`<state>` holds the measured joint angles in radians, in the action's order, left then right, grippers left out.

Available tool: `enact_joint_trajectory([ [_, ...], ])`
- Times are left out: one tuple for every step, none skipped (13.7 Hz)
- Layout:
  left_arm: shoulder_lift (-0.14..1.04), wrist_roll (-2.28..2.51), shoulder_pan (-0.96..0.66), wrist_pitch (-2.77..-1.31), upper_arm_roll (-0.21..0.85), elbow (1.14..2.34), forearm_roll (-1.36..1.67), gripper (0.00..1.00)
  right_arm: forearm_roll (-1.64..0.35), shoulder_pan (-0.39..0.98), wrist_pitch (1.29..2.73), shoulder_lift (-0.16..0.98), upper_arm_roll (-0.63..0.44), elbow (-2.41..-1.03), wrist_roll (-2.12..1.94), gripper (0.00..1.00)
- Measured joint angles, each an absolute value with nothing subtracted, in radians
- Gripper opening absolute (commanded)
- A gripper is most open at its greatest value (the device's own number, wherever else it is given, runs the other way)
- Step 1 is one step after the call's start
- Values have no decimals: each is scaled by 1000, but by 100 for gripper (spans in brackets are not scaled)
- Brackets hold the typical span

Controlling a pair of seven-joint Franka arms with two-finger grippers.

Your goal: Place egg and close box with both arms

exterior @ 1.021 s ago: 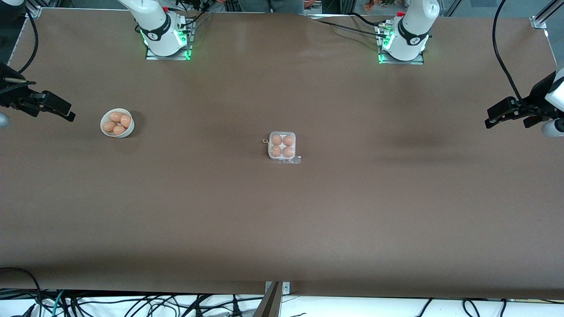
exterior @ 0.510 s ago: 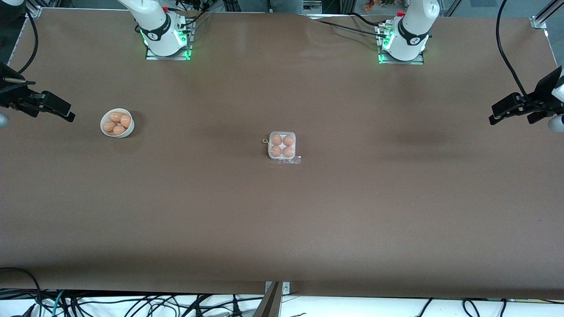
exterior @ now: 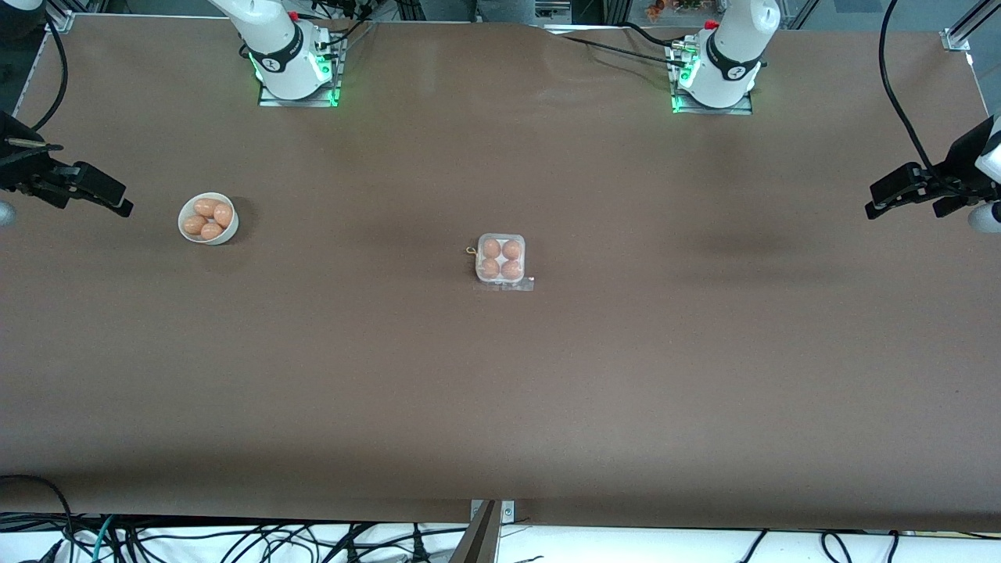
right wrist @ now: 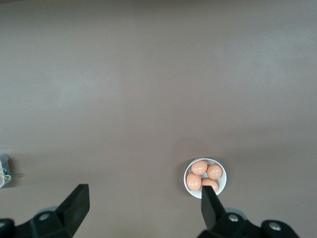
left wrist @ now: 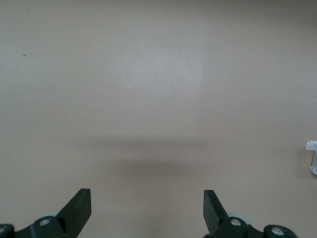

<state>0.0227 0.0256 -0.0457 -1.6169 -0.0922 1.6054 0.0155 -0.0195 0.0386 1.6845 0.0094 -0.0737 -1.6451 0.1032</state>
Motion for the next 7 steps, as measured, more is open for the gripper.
enact_joint_trajectory([
  [23, 26, -46, -1615, -92, 1605, 16, 100, -19, 39, 1685, 9, -74, -1645, 103, 100],
  [23, 26, -46, -1613, -92, 1606, 16, 100, -19, 39, 1685, 9, -74, -1645, 103, 100],
  [24, 26, -46, -1612, -92, 1606, 16, 100, -19, 39, 1685, 9, -74, -1645, 103, 100],
  [25, 26, -46, -1611, -92, 1607, 16, 100, -19, 39, 1685, 9, -74, -1645, 103, 100],
  [27, 26, -46, -1611, -91, 1608, 16, 100, -19, 39, 1685, 9, -74, -1645, 103, 100],
  [30, 26, -46, -1611, -91, 1608, 16, 100, -19, 39, 1685, 9, -74, -1645, 103, 100],
  [32, 26, -46, -1611, -91, 1608, 16, 100, -19, 39, 1685, 10, -74, -1645, 103, 100],
])
